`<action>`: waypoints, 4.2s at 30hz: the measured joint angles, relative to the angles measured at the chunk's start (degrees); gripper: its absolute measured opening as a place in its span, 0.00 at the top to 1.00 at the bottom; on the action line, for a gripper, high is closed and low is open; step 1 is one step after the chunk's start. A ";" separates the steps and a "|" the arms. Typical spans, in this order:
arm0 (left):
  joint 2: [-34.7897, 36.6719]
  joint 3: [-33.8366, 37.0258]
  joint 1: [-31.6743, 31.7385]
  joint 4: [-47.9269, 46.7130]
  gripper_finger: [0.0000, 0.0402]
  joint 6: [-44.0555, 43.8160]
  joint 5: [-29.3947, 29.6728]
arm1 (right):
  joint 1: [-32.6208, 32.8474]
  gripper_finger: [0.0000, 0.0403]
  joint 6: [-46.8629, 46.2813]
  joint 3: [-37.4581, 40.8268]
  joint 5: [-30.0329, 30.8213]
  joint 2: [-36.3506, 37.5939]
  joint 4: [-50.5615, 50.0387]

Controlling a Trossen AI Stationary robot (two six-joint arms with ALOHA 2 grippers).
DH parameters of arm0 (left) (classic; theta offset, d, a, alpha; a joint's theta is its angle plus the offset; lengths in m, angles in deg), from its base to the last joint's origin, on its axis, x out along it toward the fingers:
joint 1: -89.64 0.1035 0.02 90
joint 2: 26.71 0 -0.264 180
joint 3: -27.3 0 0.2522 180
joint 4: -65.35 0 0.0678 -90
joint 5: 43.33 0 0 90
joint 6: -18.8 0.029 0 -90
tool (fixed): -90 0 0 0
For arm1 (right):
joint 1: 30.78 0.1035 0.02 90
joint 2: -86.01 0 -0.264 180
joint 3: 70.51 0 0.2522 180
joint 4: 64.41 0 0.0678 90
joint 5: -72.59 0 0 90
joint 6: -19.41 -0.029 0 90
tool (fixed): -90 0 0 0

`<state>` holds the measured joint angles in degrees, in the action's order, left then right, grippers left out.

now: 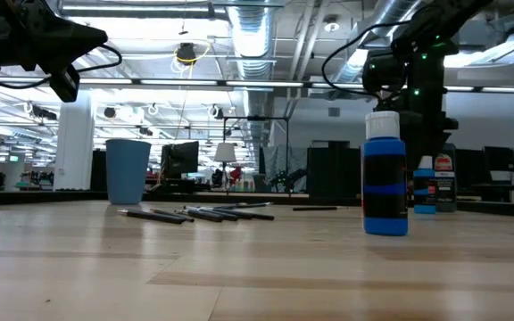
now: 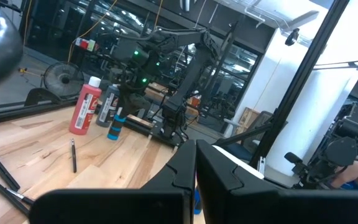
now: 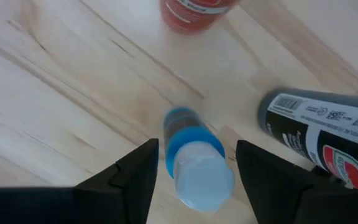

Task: Pick & Place Paint Supplies
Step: Put the top small blue paint bottle into the white bin, then put the small blue paint bottle into the white bin

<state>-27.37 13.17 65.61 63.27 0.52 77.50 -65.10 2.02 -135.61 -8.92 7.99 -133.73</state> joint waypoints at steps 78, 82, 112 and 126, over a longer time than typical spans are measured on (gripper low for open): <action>0.00 0.02 -0.01 0.35 0.99 0.01 0.00 | 84.82 0.72 -60.13 -12.15 -4.51 -3.67 -3.56; 0.00 0.02 -0.01 0.40 0.99 0.00 0.00 | 84.50 0.72 -59.68 -12.15 -4.41 -7.86 -0.31; 0.02 0.01 -0.01 0.86 0.99 0.01 0.00 | 82.52 0.58 -56.33 -12.13 -5.47 -10.76 3.42; 0.02 0.00 -0.01 1.31 0.99 -0.01 0.00 | 77.34 0.41 -45.06 -12.14 -1.62 0.54 8.99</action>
<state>-27.35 13.17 65.60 64.58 0.51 77.50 12.24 -43.04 -147.74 -10.54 8.53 -124.74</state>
